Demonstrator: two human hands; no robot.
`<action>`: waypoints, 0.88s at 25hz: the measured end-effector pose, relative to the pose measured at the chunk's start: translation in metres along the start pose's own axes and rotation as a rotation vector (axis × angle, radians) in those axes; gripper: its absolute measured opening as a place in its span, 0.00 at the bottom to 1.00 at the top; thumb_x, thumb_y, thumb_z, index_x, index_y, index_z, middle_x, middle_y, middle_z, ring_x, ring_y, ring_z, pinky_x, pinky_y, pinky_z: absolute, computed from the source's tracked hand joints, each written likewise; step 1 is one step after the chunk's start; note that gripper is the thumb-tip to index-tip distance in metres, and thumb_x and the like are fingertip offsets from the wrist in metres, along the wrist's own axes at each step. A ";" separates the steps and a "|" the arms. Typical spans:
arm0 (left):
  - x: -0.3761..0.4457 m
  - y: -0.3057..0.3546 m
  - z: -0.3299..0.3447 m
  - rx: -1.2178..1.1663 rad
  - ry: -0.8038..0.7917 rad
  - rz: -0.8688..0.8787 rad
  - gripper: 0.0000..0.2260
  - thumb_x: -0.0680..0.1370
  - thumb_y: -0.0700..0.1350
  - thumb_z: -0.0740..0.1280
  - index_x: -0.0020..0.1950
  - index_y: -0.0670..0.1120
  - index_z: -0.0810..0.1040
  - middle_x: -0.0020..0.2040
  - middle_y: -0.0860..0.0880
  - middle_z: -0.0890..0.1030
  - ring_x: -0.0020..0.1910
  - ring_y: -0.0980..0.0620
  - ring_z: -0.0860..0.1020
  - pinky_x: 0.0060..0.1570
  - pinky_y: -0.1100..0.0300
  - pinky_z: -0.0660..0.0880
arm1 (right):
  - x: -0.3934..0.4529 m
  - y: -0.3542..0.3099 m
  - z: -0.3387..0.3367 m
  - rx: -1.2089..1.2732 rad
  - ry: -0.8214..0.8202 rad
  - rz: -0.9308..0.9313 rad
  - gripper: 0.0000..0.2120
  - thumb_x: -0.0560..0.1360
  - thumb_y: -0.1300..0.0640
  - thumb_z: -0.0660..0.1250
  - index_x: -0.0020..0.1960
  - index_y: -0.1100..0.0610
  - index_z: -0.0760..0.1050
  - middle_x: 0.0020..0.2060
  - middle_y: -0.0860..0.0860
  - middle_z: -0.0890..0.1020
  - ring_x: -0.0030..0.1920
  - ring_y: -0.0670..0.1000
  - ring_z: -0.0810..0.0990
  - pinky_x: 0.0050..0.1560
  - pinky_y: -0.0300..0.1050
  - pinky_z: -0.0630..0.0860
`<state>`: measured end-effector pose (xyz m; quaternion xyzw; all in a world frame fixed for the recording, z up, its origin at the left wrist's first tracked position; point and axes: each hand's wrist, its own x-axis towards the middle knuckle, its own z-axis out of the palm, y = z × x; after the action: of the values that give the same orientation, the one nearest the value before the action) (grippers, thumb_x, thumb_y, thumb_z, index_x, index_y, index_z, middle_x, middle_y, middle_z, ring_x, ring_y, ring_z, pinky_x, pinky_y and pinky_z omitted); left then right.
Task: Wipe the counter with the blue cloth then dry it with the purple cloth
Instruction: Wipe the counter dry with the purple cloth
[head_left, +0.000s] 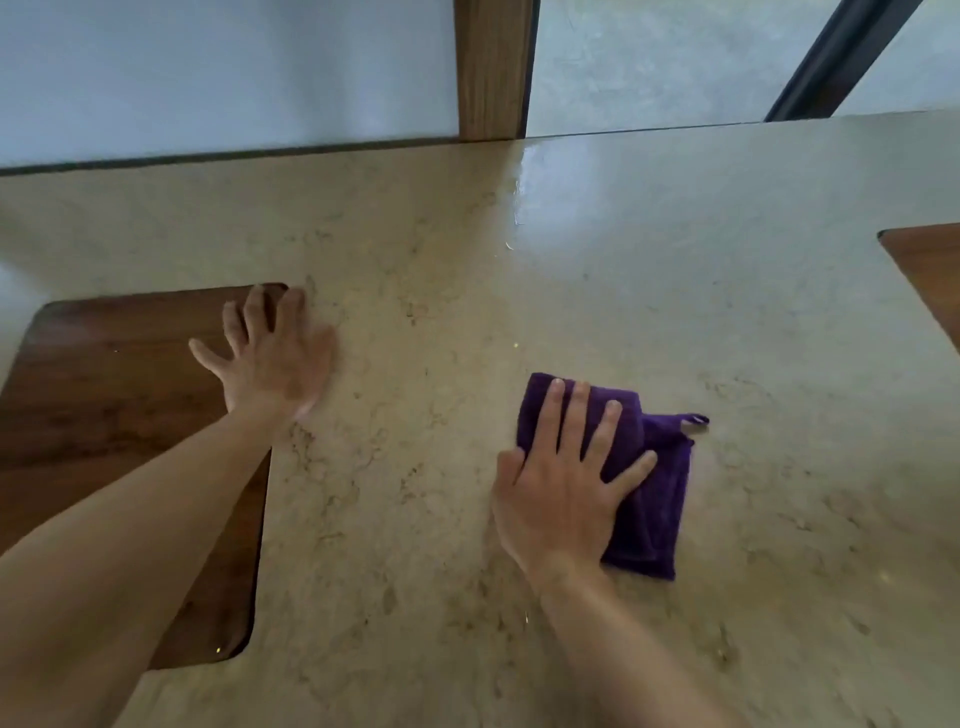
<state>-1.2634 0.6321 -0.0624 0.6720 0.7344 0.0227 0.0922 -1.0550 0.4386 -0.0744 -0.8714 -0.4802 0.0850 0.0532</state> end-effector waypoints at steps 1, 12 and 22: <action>0.004 -0.001 0.002 0.000 -0.004 -0.003 0.27 0.80 0.63 0.49 0.78 0.59 0.52 0.81 0.50 0.49 0.80 0.44 0.43 0.72 0.28 0.41 | 0.035 -0.015 -0.003 0.002 -0.019 -0.003 0.35 0.76 0.46 0.41 0.82 0.53 0.44 0.82 0.52 0.48 0.81 0.61 0.44 0.70 0.79 0.41; 0.005 -0.005 0.008 0.059 -0.033 -0.025 0.30 0.77 0.68 0.40 0.79 0.62 0.45 0.81 0.53 0.42 0.80 0.47 0.38 0.73 0.32 0.39 | 0.326 -0.125 -0.028 0.011 -0.093 -0.134 0.31 0.82 0.43 0.43 0.82 0.49 0.41 0.82 0.48 0.44 0.80 0.58 0.38 0.72 0.76 0.36; 0.007 -0.005 0.007 0.002 -0.014 -0.011 0.27 0.80 0.65 0.48 0.78 0.62 0.48 0.81 0.53 0.44 0.80 0.47 0.38 0.73 0.32 0.37 | 0.317 -0.113 -0.034 -0.120 -0.205 -0.806 0.28 0.82 0.46 0.46 0.80 0.37 0.42 0.81 0.39 0.47 0.81 0.50 0.39 0.75 0.68 0.35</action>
<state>-1.2677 0.6382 -0.0705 0.6684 0.7373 0.0167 0.0966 -0.9754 0.7669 -0.0526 -0.6023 -0.7897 0.1156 -0.0168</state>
